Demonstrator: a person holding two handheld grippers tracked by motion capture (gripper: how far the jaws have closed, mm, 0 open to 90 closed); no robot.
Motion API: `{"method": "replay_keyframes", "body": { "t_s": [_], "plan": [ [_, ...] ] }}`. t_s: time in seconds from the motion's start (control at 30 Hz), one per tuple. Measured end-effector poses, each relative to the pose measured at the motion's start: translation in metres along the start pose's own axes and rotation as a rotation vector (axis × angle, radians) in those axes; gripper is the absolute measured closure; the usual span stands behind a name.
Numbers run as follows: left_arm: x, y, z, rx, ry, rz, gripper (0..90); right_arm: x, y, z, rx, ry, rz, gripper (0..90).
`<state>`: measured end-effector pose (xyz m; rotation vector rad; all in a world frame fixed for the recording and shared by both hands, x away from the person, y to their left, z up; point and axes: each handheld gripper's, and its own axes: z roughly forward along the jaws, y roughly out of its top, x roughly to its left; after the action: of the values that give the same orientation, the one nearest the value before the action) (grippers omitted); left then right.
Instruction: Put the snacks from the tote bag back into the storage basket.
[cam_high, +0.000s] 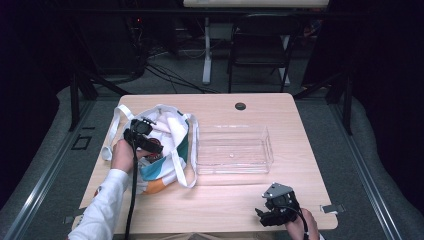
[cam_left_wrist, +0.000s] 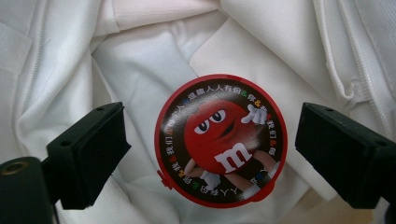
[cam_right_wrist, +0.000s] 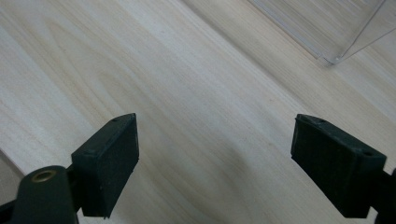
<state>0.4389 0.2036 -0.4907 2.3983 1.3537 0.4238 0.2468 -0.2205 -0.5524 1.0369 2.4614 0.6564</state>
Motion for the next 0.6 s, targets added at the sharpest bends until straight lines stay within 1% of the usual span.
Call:
{"method": "replay_keyframes", "body": {
  "t_s": [0.03,0.13,0.17,0.27,0.33,0.6],
  "plan": [
    [-0.0002,-0.0005,0.0008,0.006,-0.001,0.006,11.9,0.0004,0.0002,0.0002,0.0,0.004,-0.001,14.7],
    [-0.0006,-0.0007,0.0017,0.003,0.003,0.004,13.5,0.0002,-0.0002,-0.0001,0.0,0.0,0.0,14.7],
    [-0.0005,-0.0005,0.0017,0.011,0.003,0.011,15.1,0.0,-0.0008,-0.0001,-0.004,0.0,0.005,14.7],
    [-0.0016,-0.0001,0.0031,0.016,0.005,0.012,15.8,-0.0001,-0.0007,-0.0006,0.002,0.0,-0.001,14.7],
    [-0.0026,-0.0001,0.0042,0.024,0.012,0.022,17.8,0.0001,-0.0006,-0.0004,0.001,-0.003,0.0,14.7],
    [-0.0031,-0.0003,0.0072,0.042,0.014,0.024,21.2,0.0002,-0.0005,-0.0002,0.001,-0.002,0.001,14.7]
  ]
}}
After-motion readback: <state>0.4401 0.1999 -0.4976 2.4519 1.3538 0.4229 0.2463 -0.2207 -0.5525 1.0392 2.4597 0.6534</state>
